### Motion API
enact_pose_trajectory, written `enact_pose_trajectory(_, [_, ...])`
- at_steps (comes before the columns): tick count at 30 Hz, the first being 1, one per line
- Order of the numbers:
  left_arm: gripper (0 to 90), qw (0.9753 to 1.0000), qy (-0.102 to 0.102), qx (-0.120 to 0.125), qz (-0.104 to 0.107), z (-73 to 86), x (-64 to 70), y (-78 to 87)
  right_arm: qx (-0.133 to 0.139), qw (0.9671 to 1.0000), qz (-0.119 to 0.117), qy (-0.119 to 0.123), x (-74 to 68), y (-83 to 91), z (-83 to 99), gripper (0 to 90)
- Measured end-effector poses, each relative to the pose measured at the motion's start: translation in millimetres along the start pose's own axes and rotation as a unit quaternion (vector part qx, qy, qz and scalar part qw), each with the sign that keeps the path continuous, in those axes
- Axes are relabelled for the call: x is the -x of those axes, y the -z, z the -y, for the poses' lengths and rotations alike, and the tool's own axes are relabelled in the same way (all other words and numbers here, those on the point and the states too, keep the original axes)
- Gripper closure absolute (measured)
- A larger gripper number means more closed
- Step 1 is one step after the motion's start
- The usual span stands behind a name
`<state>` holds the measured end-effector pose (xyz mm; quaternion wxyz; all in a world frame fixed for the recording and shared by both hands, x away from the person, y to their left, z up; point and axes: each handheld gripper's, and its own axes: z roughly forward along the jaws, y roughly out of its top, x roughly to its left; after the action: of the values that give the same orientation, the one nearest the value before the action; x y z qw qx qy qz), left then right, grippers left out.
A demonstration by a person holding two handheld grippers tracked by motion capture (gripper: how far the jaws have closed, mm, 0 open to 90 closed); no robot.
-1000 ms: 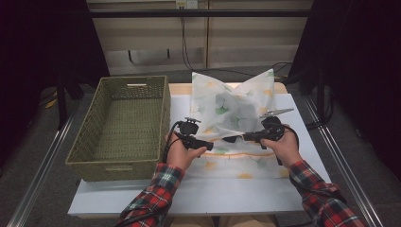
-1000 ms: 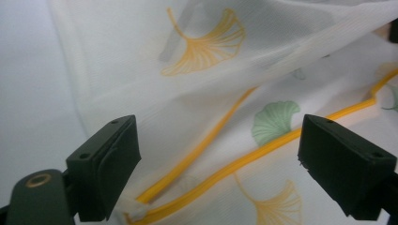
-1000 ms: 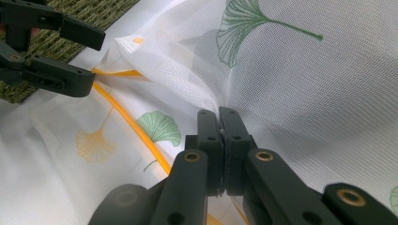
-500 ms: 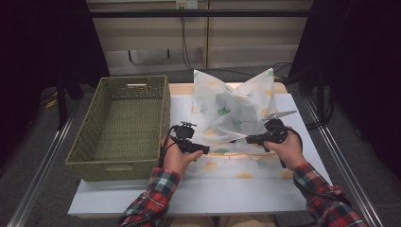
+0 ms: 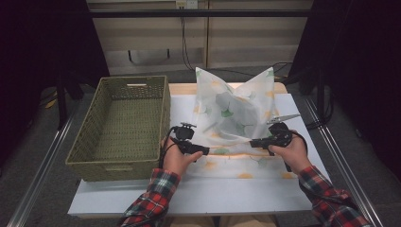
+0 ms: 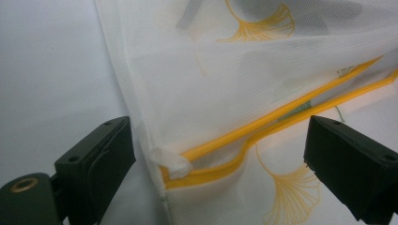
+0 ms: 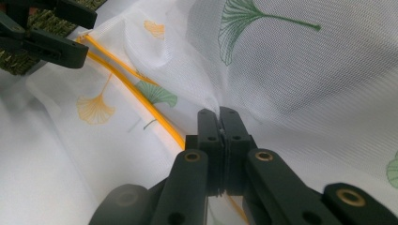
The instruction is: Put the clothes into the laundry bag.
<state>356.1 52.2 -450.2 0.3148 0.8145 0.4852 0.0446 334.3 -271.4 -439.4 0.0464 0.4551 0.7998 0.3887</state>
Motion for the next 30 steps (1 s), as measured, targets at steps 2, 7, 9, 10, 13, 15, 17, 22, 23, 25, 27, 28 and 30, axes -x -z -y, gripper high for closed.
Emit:
enact_pose_trajectory(2, [8.0, 1.0000, 0.003, 0.003, -0.001, 0.9, 1.2, -1.4, -0.003, 1.0000, 0.000, -0.005, 0.7, 0.7, 2.9, 89.2])
enact_pose_trajectory(7, [8.1, 1.0000, 0.001, -0.003, 0.001, 1.1, 0.6, 0.4, -0.004, 1.0000, 0.000, -0.006, 3.3, 3.6, 7.0, 89.3])
enact_pose_trajectory(9, [8.1, 1.0000, 0.002, -0.005, 0.006, 1.0, 0.5, 1.2, -0.005, 0.9999, 0.002, -0.009, 4.8, 5.2, 8.4, 89.3])
enact_pose_trajectory(10, [8.1, 1.0000, 0.003, -0.004, 0.007, 1.2, 0.6, 0.7, -0.005, 0.9999, 0.002, -0.009, 4.8, 5.2, 8.4, 89.3])
enact_pose_trajectory(13, [8.1, 0.9999, 0.003, -0.007, 0.010, 1.0, 0.4, 1.2, -0.004, 0.9999, 0.004, -0.012, 7.0, 7.1, 10.0, 89.3])
enact_pose_trajectory(15, [8.2, 0.9999, 0.010, -0.002, 0.008, 1.6, 1.5, 0.7, -0.001, 0.9999, 0.005, -0.014, 9.0, 8.6, 10.2, 89.3])
enact_pose_trajectory(17, [8.4, 0.9999, 0.005, -0.008, 0.013, 1.7, 1.1, 2.0, 0.000, 0.9998, 0.008, -0.017, 10.8, 9.5, 10.7, 89.3])
enact_pose_trajectory(22, [9.6, 0.9998, 0.006, -0.011, 0.016, 3.3, 2.2, 3.3, 0.000, 0.9998, 0.008, -0.018, 12.7, 9.8, 11.6, 89.3])
enact_pose_trajectory(23, [9.6, 0.9998, 0.009, -0.009, 0.017, 4.0, 2.7, 3.0, 0.000, 0.9998, 0.008, -0.018, 12.7, 9.8, 11.6, 89.3])
enact_pose_trajectory(25, [9.9, 0.9997, 0.005, -0.013, 0.020, 4.7, 2.5, 3.0, 0.000, 0.9998, 0.009, -0.019, 12.7, 10.7, 11.4, 89.3])
enact_pose_trajectory(27, [10.1, 0.9995, 0.004, -0.017, 0.024, 5.2, 2.6, 3.1, 0.002, 0.9997, 0.011, -0.021, 13.0, 11.6, 11.3, 89.3])
enact_pose_trajectory(28, [10.3, 0.9995, 0.009, -0.015, 0.026, 5.7, 3.6, 2.8, 0.003, 0.9997, 0.011, -0.020, 13.7, 12.1, 11.3, 89.3])
enact_pose_trajectory(30, [11.0, 0.9993, 0.010, -0.019, 0.031, 6.0, 3.3, 3.1, 0.003, 0.9997, 0.011, -0.022, 13.9, 12.8, 11.4, 89.3])
